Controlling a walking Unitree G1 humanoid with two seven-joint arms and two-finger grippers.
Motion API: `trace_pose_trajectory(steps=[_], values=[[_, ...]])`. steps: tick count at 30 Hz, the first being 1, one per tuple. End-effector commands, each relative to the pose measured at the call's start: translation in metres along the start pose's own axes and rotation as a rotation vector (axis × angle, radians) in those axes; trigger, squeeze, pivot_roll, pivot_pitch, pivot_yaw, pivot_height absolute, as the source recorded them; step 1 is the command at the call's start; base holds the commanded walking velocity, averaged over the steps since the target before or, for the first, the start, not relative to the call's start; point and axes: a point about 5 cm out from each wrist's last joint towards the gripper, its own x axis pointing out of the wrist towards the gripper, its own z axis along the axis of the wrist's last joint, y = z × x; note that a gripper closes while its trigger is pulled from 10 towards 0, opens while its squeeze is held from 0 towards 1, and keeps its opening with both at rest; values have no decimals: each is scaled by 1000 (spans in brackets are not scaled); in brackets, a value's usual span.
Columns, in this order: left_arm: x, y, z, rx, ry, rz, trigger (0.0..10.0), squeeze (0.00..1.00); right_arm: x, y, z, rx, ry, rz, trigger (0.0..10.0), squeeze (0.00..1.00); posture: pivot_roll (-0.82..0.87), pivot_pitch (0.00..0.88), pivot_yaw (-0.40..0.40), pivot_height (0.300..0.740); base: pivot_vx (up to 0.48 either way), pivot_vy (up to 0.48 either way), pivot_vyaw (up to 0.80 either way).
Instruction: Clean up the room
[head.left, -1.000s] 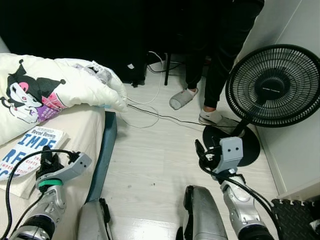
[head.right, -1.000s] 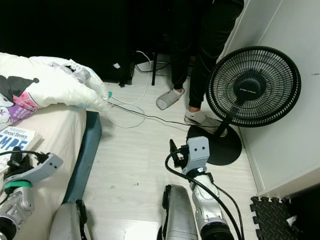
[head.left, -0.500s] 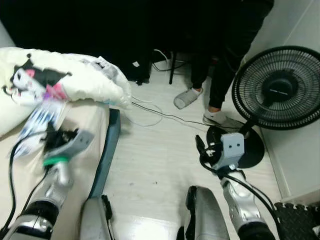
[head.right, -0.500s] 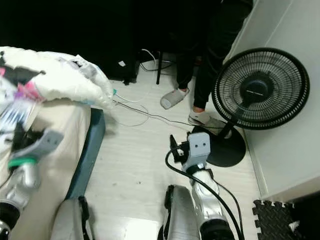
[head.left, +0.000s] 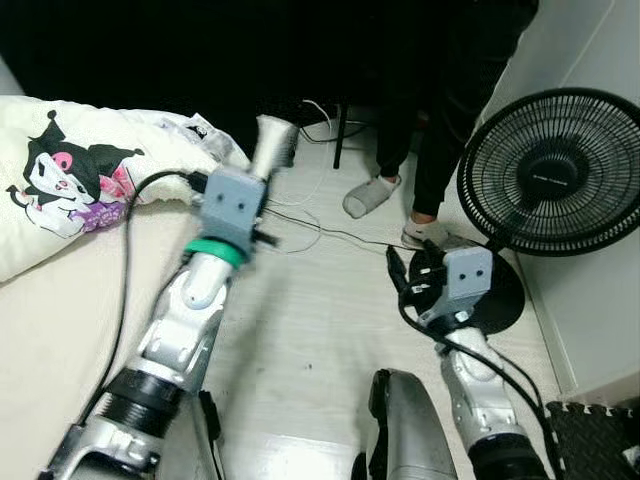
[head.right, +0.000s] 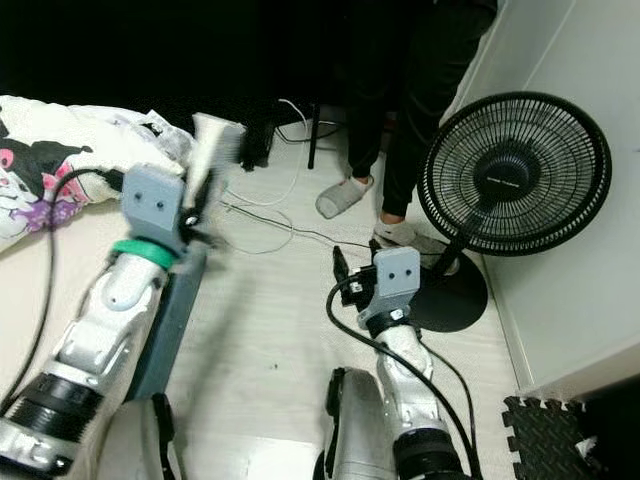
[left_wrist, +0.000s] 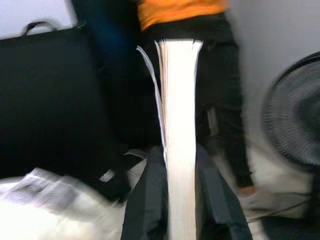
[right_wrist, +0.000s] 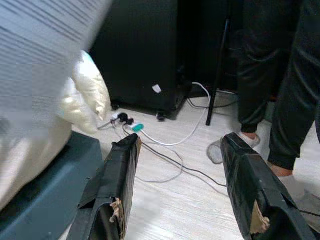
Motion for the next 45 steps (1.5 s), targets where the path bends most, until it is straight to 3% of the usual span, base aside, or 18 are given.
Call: trace_pose_trajectory(steps=[1, 3, 4, 6, 8, 12, 45], values=[[-12, 2, -16, 19, 61, 11, 10000, 0, -5, -2, -2, 19, 15, -19, 10000, 0, 24, 96, 15, 467, 0, 0, 0], [-25, 2, -30, 23, 124, 4, 10000, 0, -5, 2, 1, 34, 11, -21, 10000, 0, 23, 96, 14, 472, 0, 0, 0], [-25, 2, -30, 23, 124, 4, 10000, 0, -5, 2, 1, 34, 11, -21, 10000, 0, 23, 96, 14, 472, 0, 0, 0], [-32, 4, -33, -33, 166, -1, 10000, 0, -4, 4, 4, 55, -6, -19, 10000, 0, 27, 94, 11, 482, 0, 0, 0], [-32, 7, -30, -108, 193, 16, 10000, 0, -3, 5, 6, 59, -14, -14, 10000, 0, 32, 92, 8, 491, 0, 0, 0], [-31, 8, -27, -144, 206, 23, 10000, 0, -2, 4, 7, 55, -13, -9, 10000, 0, 34, 89, 7, 501, 0, 0, 0], [-27, 11, -27, -118, 247, 50, 10000, 0, -2, 1, 7, 51, 8, -11, 10000, 0, 32, 76, 11, 589, 0, 0, 0]])
